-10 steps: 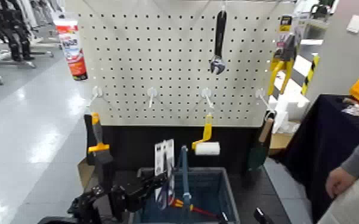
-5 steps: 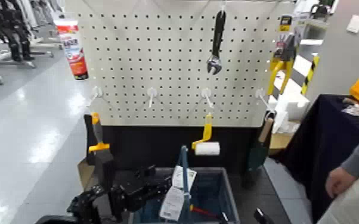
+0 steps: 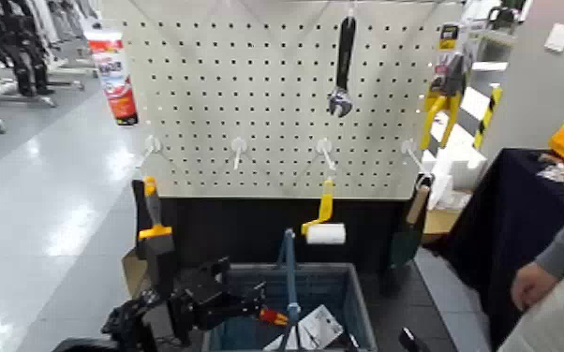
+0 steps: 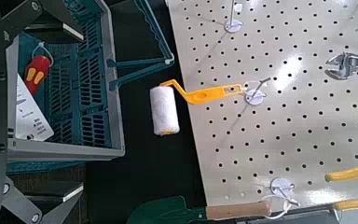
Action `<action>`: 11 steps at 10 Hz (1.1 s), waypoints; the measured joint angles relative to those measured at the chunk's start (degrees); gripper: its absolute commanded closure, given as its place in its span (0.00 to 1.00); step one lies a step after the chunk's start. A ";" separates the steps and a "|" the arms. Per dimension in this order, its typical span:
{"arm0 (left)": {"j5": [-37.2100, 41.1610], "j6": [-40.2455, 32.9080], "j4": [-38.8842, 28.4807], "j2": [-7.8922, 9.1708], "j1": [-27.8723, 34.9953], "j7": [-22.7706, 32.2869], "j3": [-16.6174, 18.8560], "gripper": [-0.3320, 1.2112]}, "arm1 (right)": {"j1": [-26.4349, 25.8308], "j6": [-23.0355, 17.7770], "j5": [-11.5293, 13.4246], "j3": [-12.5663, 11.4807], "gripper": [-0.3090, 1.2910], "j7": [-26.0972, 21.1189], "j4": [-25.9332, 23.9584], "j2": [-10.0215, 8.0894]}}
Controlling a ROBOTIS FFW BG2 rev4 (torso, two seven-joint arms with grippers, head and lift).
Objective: Put the blue scissors into the crate.
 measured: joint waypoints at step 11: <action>-8.39 -26.50 -13.58 -6.40 27.17 30.85 3.58 0.28 | 1.70 -1.87 2.05 -1.68 0.30 -0.45 -0.58 0.60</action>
